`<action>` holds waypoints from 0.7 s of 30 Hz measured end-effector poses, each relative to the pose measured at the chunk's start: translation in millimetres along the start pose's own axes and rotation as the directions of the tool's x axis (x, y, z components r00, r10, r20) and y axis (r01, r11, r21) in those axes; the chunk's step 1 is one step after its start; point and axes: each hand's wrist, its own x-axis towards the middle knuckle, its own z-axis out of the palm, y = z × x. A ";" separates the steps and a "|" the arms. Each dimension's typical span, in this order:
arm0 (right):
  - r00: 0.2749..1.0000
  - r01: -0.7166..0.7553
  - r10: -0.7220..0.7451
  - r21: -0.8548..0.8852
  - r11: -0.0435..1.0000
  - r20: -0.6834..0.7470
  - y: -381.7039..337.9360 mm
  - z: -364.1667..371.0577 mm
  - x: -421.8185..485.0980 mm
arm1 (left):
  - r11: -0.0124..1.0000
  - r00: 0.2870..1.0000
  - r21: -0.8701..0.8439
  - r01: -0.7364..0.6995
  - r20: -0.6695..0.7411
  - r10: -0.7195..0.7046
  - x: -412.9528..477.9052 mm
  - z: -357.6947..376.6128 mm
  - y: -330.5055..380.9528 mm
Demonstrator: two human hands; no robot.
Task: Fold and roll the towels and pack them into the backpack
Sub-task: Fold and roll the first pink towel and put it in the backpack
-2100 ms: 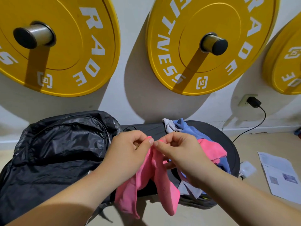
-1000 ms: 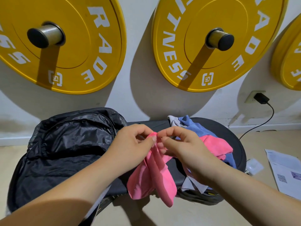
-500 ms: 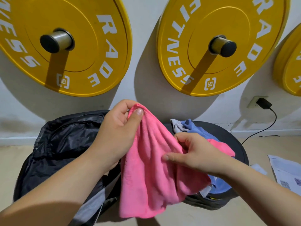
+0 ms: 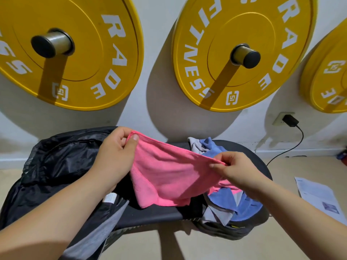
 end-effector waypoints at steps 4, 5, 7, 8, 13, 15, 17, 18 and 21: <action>0.994 0.012 0.035 0.435 0.900 -0.102 -9.5 -4.1 2.5 | 0.999 0.998 -0.038 0.037 -0.052 -0.039 1.2 -3.0 2.5; 0.992 0.015 0.052 0.509 0.861 -0.116 -13.1 -5.5 2.8 | 0.996 0.997 -0.074 0.051 -0.055 -0.055 1.9 -4.1 4.2; 0.992 0.032 0.044 0.579 0.814 -0.116 -19.5 -10.4 1.9 | 0.990 0.996 -0.123 0.069 -0.051 -0.076 4.1 -7.5 7.7; 0.995 0.041 0.022 0.583 0.812 -0.100 -22.3 -13.6 -0.1 | 0.988 0.995 -0.130 0.078 -0.048 -0.084 5.1 -9.0 8.6; 0.995 0.084 -0.096 0.539 0.838 -0.007 -28.4 -25.0 -8.7 | 0.987 0.991 -0.121 0.108 -0.067 -0.116 5.6 -13.8 6.5; 0.993 0.107 -0.115 0.520 0.847 -0.017 -28.6 -28.1 -10.6 | 0.988 0.992 -0.118 0.100 -0.060 -0.107 5.8 -16.0 5.0; 0.989 0.144 -0.140 0.491 0.860 -0.044 -27.7 -33.0 -11.6 | 0.986 0.995 -0.152 0.074 -0.055 -0.083 6.0 -17.8 6.0; 0.987 0.159 -0.144 0.479 0.863 -0.068 -28.6 -36.6 -12.5 | 0.986 0.997 -0.160 0.052 -0.053 -0.062 6.2 -18.9 8.1; 0.976 0.209 -0.163 0.425 0.881 -0.142 -33.8 -47.9 -17.9 | 0.984 0.999 -0.176 0.016 -0.033 -0.022 5.2 -22.8 14.4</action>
